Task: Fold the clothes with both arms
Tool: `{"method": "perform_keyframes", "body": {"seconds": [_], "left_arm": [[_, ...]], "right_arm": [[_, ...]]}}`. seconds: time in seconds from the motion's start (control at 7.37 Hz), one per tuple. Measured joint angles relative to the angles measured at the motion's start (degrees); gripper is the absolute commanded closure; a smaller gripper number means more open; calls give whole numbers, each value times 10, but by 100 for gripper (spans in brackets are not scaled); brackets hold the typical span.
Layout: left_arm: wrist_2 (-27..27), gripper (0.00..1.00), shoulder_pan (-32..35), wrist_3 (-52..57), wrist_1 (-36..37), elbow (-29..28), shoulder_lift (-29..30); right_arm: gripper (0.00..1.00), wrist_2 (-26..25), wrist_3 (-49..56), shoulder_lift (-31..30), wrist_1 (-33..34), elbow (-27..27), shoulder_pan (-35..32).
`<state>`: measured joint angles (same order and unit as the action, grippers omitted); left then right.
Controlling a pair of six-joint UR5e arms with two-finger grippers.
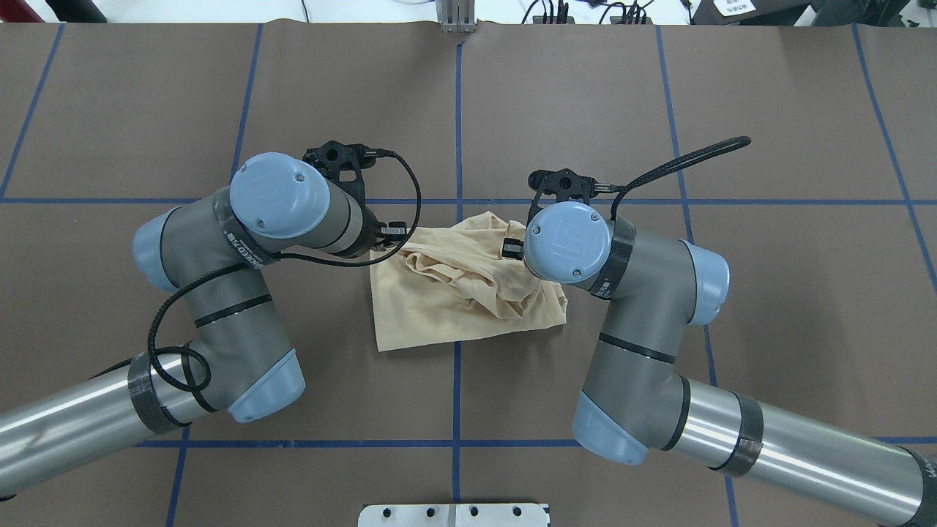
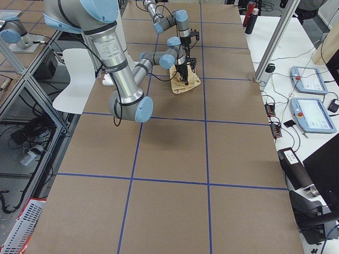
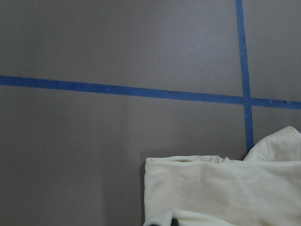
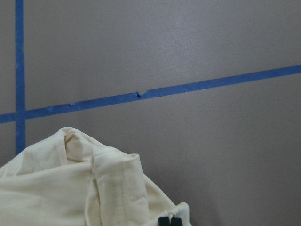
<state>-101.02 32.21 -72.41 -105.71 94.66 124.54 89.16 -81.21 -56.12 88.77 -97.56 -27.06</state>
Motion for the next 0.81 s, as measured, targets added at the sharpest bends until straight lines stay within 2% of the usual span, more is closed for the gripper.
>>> {"method": "perform_keyframes", "body": {"seconds": [0.27,0.41,0.54,0.81], "left_arm": [[-3,0,10,7,-41,-20,-1],[-17,0,21,16,-54,-23,-3],[-53,0,43,54,-58,-20,-9],[-107,0,85,170,-60,-8,-41]], "right_arm": [[0,12,7,2,0,3,-12],[0,45,16,10,1,2,-28],[0,82,22,22,4,0,-44],[1,114,23,53,14,-5,-55]]}}
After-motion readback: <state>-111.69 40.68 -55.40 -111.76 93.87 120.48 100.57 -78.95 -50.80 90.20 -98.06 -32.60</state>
